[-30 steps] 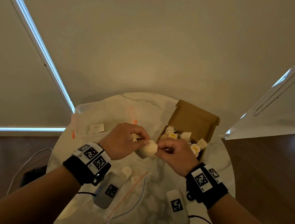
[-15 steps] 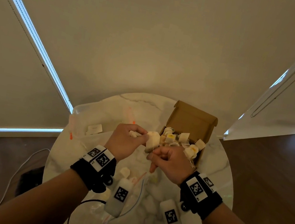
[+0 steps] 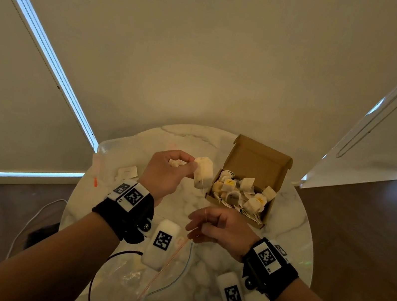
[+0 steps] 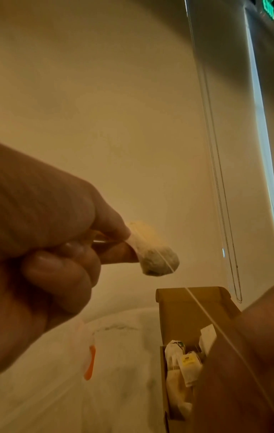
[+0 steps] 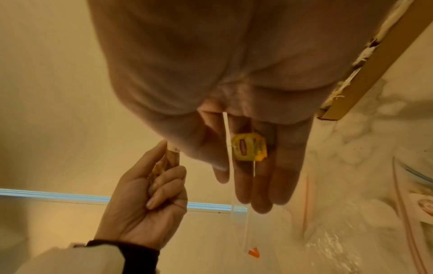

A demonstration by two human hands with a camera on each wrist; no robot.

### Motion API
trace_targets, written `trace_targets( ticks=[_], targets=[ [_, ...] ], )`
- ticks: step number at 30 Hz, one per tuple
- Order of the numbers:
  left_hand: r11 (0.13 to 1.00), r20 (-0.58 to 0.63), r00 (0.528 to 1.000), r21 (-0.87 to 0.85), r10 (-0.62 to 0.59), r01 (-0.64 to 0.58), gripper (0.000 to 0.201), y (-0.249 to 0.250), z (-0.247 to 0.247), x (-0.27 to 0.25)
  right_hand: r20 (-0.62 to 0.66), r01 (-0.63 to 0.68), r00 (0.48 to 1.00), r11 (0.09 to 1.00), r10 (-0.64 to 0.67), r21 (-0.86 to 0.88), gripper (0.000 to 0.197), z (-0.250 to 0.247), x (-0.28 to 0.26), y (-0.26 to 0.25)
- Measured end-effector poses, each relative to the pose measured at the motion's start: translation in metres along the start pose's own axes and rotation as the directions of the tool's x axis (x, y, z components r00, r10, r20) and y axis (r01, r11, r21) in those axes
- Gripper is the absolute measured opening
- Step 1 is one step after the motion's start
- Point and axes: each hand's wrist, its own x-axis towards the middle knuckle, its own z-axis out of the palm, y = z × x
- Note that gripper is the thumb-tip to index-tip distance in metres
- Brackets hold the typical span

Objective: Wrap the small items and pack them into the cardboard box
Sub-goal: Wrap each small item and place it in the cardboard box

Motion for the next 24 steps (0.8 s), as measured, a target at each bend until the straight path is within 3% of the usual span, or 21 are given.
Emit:
trace_targets(
  ticks=[3,7,9,11,13,18,21,24],
  targets=[
    [1.0,0.012,1.0,-0.007,-0.011,0.011,0.004,0.0,-0.002,0.001,-0.037,-0.01,0.999,0.999,0.008,-0.05,0.028,-0.001,-0.001,0.005],
    [0.998,0.073,0.996,-0.045,-0.051,0.055,0.004,-0.003,-0.007,0.002,-0.195,-0.034,0.98,0.999,0.035,0.012,0.009,-0.003,0.003,0.002],
    [0.997,0.1,0.993,-0.04,-0.059,0.064,0.005,-0.006,-0.008,-0.002,-0.308,-0.003,0.95,0.986,-0.05,-0.169,0.01,-0.012,0.01,-0.002],
    [0.998,0.114,0.992,-0.026,-0.061,0.064,0.007,-0.011,-0.007,-0.009,-0.367,0.018,0.913,0.914,-0.181,-0.406,0.011,-0.021,0.017,-0.012],
    [0.997,0.125,0.989,0.007,-0.073,0.073,0.006,-0.017,-0.005,-0.015,-0.367,0.05,0.896,0.878,-0.25,-0.475,0.013,-0.026,0.023,-0.025],
    [0.992,0.097,0.99,0.078,-0.105,0.097,0.006,-0.034,0.0,-0.02,-0.319,0.115,0.903,0.878,-0.288,-0.465,0.014,-0.025,0.031,-0.053],
    [0.991,0.066,0.994,0.11,-0.083,0.075,0.005,-0.036,0.004,-0.019,-0.279,0.126,0.922,0.89,-0.268,-0.438,0.018,-0.021,0.034,-0.062],
    [0.99,0.037,0.998,0.13,-0.049,0.044,0.008,-0.033,0.005,-0.012,-0.301,0.158,0.902,0.885,-0.31,-0.438,0.017,-0.016,0.038,-0.07]
  ],
)
